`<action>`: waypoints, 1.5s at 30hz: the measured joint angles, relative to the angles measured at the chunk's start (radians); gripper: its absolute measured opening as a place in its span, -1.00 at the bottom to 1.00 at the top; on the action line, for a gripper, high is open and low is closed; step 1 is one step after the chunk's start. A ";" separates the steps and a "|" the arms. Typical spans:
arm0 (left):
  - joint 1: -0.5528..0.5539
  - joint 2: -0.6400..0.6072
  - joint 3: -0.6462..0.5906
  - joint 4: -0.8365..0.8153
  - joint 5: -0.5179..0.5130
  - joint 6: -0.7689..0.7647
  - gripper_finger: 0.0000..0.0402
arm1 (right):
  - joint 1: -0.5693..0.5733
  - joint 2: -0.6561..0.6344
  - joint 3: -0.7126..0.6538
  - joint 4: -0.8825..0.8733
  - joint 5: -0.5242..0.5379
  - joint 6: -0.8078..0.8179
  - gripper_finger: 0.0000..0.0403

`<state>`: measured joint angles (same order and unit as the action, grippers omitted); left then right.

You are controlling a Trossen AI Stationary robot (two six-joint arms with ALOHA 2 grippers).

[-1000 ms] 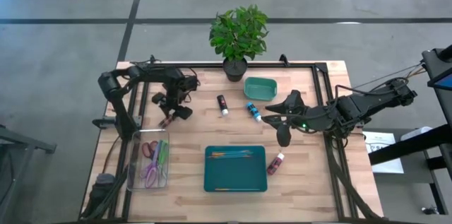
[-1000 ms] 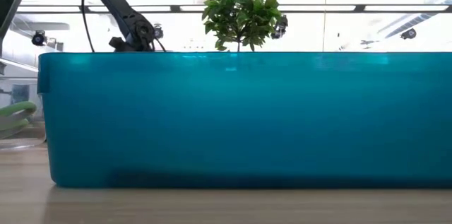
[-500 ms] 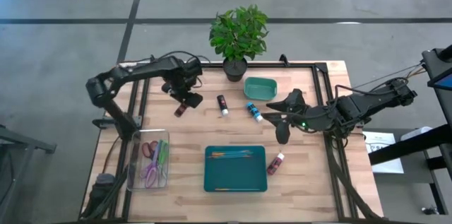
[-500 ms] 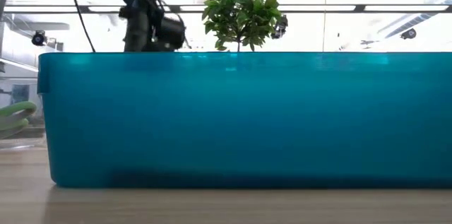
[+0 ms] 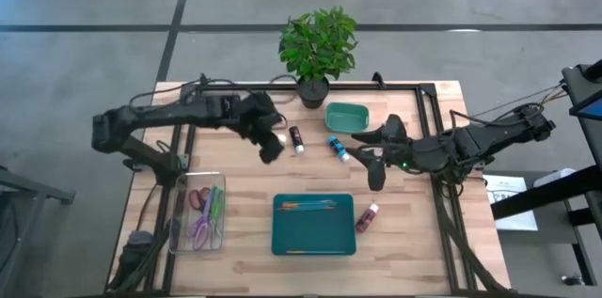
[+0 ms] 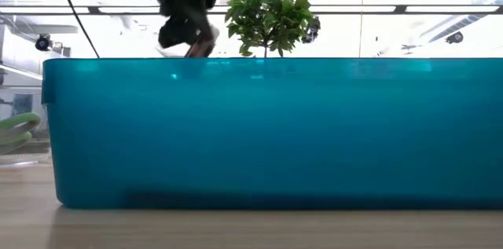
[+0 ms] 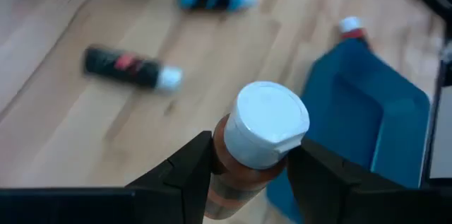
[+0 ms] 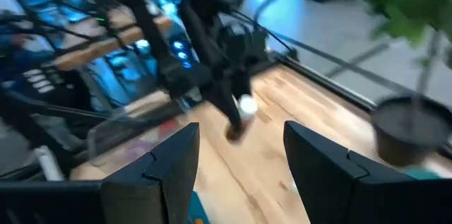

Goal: Pick & Place Paint Supplies
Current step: Put the brown paint bottle into the green bin

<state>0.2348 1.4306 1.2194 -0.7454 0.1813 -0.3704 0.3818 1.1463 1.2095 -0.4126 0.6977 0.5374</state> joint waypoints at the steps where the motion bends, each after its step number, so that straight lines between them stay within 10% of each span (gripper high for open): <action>1: -0.030 0.000 0.005 0.021 -0.017 0.000 -0.16 | -0.006 0.000 0.000 0.022 -0.027 -0.024 0.01; 16: -0.262 0.000 0.163 0.235 -0.085 0.094 -0.16 | -0.138 0.048 0.000 0.027 -0.486 -0.217 0.01; 45: -0.325 0.002 0.183 0.300 -0.077 0.109 -0.16 | -0.192 0.292 0.189 0.183 -0.545 -0.441 0.01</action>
<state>-0.0899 1.4326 1.4025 -0.4454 0.1043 -0.2611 0.1898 1.4385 1.3990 -0.2297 0.1527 0.0967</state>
